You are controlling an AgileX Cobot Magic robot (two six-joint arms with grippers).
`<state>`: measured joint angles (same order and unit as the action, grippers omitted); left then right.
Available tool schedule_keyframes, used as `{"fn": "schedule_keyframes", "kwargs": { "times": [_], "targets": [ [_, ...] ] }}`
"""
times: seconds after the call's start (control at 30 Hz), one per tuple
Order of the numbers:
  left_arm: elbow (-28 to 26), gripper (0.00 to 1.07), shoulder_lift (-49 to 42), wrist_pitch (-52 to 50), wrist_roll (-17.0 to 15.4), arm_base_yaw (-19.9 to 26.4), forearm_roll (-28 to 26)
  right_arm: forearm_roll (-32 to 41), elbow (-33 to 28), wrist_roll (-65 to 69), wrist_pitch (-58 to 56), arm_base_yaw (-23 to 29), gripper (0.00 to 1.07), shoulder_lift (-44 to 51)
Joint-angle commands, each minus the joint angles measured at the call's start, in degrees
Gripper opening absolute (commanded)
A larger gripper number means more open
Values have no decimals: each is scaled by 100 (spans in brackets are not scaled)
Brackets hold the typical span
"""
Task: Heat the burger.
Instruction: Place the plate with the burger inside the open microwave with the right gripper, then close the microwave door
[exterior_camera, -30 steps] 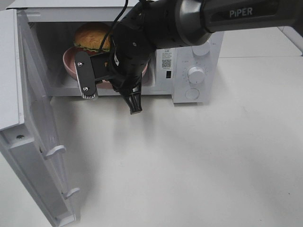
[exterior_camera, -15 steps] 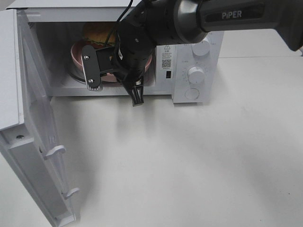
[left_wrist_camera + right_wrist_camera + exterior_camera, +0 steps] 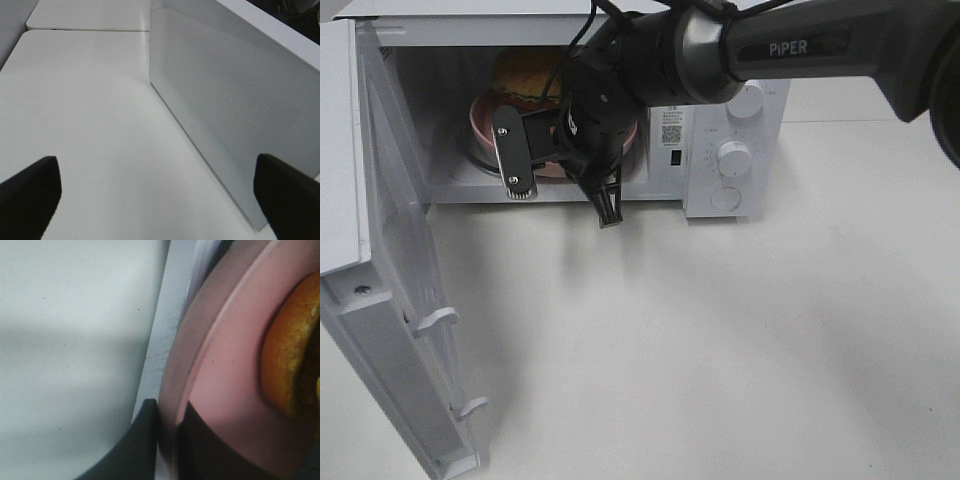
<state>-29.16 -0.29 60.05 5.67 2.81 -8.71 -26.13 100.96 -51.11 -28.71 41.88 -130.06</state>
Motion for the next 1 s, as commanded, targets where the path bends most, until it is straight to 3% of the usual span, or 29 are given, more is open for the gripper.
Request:
{"fn": "schedule_keyframes", "kwargs": {
  "times": [0.03, 0.33, 0.57, 0.67, 1.0],
  "targets": [
    [29, 100, -120, -63, -17, -23, 6, -183, 143, 11, 424, 0, 3, 17],
    [29, 100, -120, -63, -17, -23, 6, -166, 143, 57, 533, 0, 11, -40],
    [29, 100, -120, -63, -17, -23, 6, -166, 143, 172, 642, 0, 37, -40],
    [29, 100, -120, -63, -17, -23, 6, -160, 143, 172, 653, 0, 43, -40],
    [29, 100, -120, -63, -17, -23, 6, 183, 115, 172, 567, 6, 45, -40]
  ]
}}
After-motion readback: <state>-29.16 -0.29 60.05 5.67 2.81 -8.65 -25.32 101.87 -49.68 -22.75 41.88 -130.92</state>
